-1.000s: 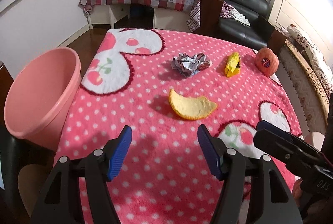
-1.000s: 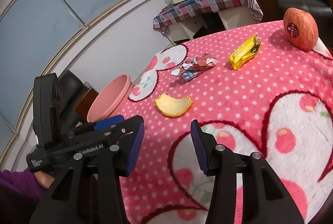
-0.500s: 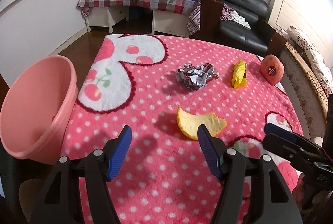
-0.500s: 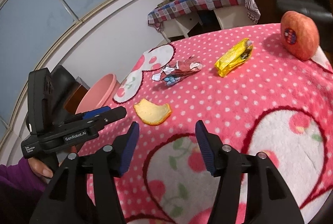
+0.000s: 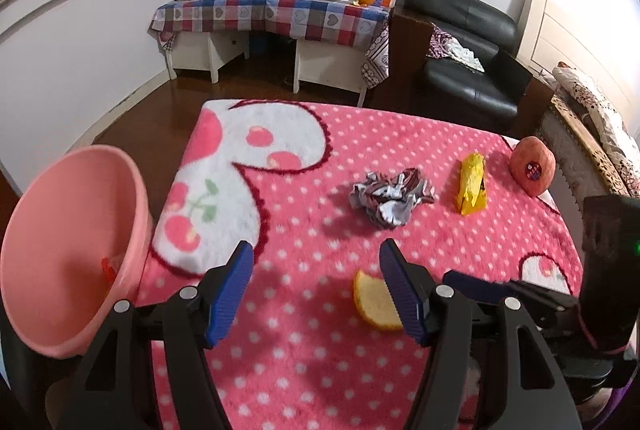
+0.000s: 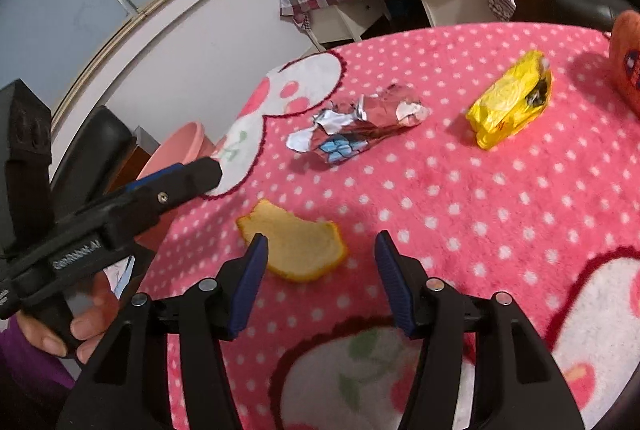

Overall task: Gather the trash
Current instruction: 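Grasp the crumpled foil with the left gripper while the right gripper grasps the orange peel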

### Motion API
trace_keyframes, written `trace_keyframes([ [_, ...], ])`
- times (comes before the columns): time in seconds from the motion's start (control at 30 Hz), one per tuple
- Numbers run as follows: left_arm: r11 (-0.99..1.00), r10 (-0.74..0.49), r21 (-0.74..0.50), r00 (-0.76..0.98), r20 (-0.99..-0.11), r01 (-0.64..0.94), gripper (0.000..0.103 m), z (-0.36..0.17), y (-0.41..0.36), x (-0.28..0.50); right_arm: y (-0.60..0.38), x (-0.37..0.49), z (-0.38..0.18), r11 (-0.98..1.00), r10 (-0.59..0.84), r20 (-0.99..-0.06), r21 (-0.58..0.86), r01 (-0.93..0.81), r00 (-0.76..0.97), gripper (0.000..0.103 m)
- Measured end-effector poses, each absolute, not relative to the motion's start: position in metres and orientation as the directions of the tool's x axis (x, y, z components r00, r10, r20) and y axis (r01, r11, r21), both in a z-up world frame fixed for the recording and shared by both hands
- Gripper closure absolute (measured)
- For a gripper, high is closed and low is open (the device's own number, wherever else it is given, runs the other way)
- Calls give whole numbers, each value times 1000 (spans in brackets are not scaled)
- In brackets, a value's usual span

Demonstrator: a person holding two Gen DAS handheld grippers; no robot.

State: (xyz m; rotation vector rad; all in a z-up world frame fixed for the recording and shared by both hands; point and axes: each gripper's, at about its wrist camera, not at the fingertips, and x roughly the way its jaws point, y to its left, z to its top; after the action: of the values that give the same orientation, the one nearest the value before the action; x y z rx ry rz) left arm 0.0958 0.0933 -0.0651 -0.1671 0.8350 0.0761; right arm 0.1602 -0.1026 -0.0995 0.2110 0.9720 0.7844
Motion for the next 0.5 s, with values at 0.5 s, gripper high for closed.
trace_keyframes([
  [0.5,996,-64,-86,676,-734,0,39,-63,60,123,-151,151,-89,689,724,-573,576,-440,384,96],
])
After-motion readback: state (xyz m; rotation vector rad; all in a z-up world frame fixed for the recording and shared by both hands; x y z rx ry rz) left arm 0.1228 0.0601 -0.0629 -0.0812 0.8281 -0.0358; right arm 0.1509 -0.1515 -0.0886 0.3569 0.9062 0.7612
